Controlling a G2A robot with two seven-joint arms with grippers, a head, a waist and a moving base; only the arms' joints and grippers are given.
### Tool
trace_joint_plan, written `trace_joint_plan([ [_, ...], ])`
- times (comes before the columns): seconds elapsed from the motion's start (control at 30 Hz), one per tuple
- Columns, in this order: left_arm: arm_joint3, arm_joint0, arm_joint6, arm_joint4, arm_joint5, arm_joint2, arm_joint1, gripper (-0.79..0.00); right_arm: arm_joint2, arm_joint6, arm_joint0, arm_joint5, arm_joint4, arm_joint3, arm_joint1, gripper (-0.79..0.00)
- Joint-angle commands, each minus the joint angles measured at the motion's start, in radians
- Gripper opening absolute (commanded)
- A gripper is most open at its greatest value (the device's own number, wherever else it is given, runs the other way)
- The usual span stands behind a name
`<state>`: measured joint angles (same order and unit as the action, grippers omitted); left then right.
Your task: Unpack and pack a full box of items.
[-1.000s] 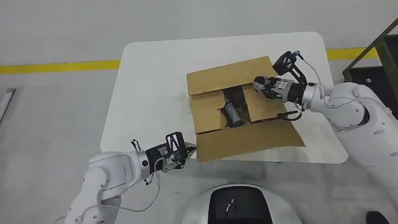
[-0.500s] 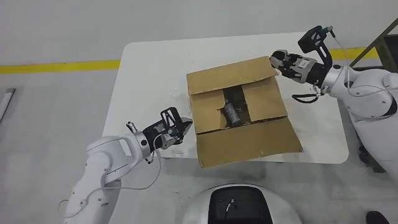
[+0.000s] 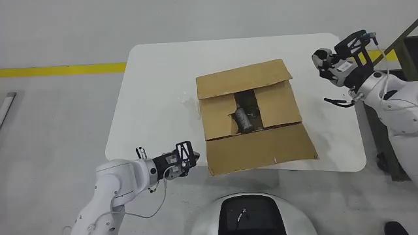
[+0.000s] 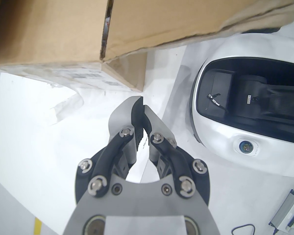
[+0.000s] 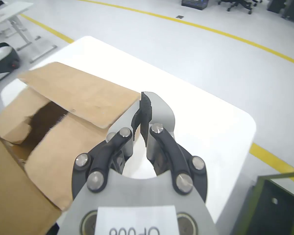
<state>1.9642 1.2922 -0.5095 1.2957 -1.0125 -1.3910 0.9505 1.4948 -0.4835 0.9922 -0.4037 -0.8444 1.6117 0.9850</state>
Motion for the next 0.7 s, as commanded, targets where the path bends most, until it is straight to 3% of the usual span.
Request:
trace_joint_plan([
  [0.0, 0.013, 0.002, 0.010, -0.016, 0.000, 0.012, -0.003, -0.785, 0.009, -0.007, 0.038, 0.001, -0.013, -0.002, -0.003, -0.785],
  [0.33, 0.003, -0.028, 0.033, -0.025, 0.000, 0.064, -0.023, -0.785, -0.024, -0.013, 0.195, 0.011, -0.008, 0.037, -0.001, -0.785],
  [0.67, -0.003, -0.070, 0.066, -0.020, 0.024, 0.076, -0.028, -0.785, -0.042, -0.043, 0.231, -0.028, 0.037, 0.092, -0.001, -0.785],
])
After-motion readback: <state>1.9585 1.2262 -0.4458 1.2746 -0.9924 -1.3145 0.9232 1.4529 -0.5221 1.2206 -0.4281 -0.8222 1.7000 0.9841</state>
